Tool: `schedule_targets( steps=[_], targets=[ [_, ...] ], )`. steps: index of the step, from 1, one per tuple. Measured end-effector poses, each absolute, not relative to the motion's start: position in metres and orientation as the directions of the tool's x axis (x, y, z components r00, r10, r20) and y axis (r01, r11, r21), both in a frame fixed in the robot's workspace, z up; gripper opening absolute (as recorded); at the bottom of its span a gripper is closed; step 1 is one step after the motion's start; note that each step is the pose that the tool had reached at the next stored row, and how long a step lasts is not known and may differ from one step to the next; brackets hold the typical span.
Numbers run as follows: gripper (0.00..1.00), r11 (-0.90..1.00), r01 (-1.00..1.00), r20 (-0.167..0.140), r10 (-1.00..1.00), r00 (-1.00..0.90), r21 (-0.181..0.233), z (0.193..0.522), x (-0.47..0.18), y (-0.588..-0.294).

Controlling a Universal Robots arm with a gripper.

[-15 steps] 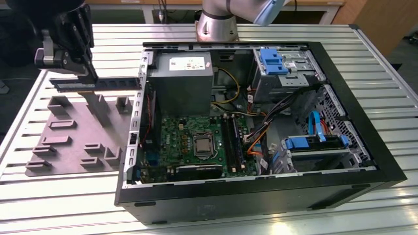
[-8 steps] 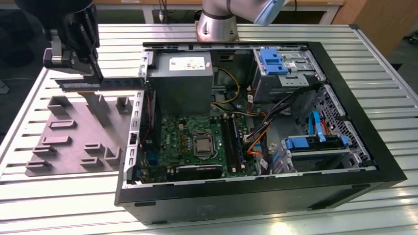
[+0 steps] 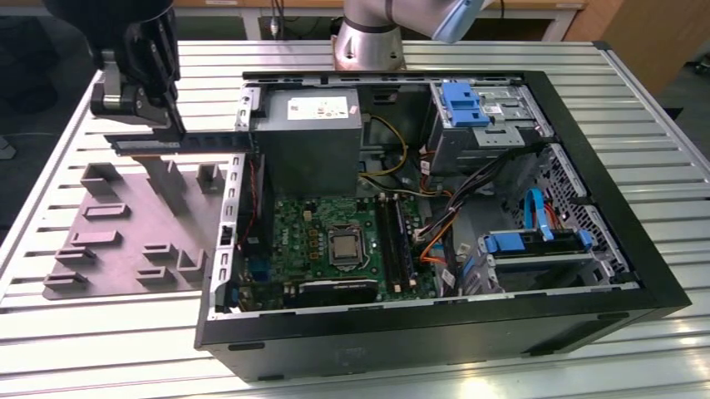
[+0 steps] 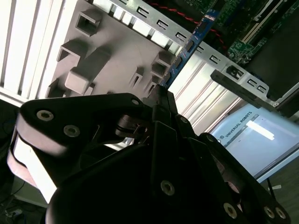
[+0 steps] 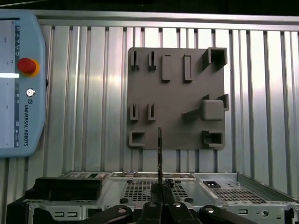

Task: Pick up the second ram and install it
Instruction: 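Pick up the second ram and move it above second insertion slot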

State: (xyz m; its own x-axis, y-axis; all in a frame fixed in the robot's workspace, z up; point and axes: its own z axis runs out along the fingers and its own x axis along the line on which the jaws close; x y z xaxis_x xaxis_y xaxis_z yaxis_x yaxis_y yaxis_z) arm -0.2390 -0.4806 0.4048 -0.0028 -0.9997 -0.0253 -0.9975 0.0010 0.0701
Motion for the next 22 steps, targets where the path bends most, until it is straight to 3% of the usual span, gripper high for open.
schedule_targets(
  steps=[22],
  targets=[
    [0.11, 0.001, -0.997, -0.025, -1.000, -0.003, 0.079, 0.405, -0.212, -0.481]
  ],
)
